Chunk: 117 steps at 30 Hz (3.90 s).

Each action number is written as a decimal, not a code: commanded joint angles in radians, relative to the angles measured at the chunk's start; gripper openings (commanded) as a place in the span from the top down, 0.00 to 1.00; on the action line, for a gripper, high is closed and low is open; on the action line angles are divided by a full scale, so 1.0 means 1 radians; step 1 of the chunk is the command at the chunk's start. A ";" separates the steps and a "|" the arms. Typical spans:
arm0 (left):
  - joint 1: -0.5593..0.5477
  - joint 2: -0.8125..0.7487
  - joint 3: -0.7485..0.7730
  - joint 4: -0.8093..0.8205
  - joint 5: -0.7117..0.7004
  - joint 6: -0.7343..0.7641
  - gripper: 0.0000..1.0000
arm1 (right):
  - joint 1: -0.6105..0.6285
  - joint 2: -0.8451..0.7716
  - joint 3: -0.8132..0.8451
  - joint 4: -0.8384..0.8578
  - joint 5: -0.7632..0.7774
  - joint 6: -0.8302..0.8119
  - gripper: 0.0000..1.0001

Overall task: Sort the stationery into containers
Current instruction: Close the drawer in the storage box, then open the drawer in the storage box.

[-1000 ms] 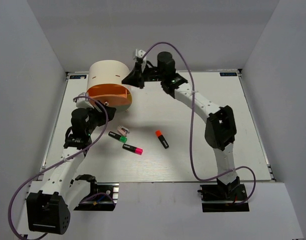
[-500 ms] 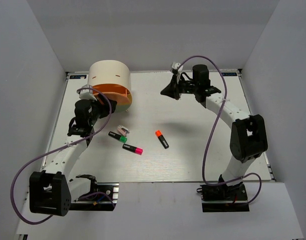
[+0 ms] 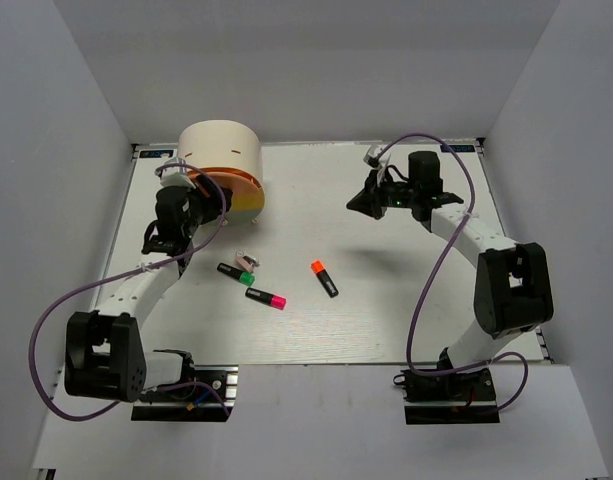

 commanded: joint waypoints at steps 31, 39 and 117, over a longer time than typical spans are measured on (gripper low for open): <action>-0.003 0.022 0.044 0.116 -0.029 -0.077 0.41 | -0.044 -0.089 -0.111 -0.008 -0.003 -0.033 0.90; -0.003 0.009 0.033 0.041 0.028 -0.056 0.32 | -0.046 -0.098 -0.116 -0.013 0.001 -0.040 0.90; 0.081 0.096 -0.210 0.329 0.026 -0.436 0.90 | -0.069 -0.126 -0.171 -0.019 -0.003 -0.089 0.88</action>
